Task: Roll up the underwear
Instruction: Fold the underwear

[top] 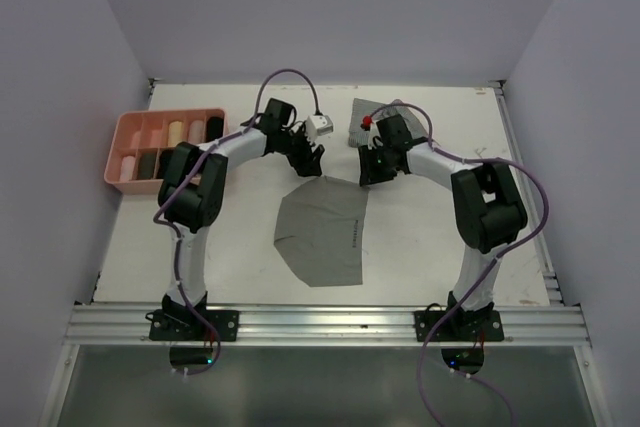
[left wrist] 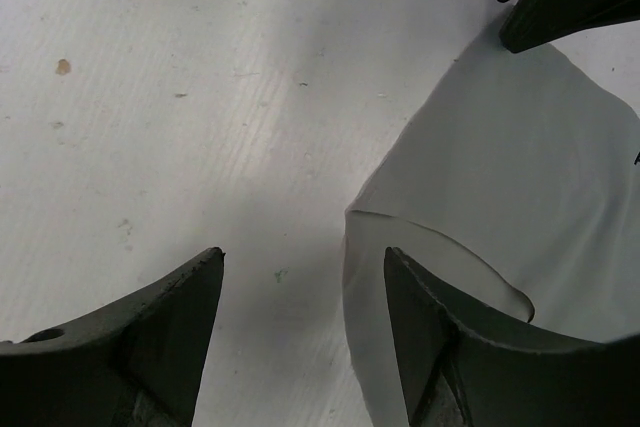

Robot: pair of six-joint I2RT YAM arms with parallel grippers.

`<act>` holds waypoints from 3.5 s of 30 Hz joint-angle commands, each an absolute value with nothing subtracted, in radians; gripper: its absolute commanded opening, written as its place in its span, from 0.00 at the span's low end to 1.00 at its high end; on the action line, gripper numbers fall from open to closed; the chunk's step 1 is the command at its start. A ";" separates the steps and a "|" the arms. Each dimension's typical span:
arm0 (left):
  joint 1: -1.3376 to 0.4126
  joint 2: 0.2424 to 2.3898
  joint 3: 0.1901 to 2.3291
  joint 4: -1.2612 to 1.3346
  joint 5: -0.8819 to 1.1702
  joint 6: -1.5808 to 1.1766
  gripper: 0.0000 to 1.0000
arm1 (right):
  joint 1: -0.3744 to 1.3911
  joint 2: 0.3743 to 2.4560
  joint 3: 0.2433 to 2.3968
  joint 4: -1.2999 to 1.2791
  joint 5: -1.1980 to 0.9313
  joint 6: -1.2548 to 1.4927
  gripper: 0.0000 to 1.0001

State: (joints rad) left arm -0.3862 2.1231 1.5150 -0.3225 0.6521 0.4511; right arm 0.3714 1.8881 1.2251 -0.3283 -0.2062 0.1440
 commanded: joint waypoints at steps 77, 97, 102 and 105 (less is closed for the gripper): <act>-0.423 1.560 1.089 -0.364 0.710 0.473 0.00 | 0.457 1.592 1.157 -0.440 -0.403 0.081 0.00; -0.449 1.447 0.948 -0.406 0.713 0.468 0.00 | 0.499 1.508 1.049 -0.460 -0.403 0.049 0.00; -0.453 1.417 0.913 -0.440 0.721 0.486 0.00 | 0.506 1.500 1.016 -0.457 -0.403 0.048 0.00; -0.456 1.410 0.887 -0.442 0.723 0.485 0.00 | 0.511 1.499 1.002 -0.459 -0.402 0.043 0.00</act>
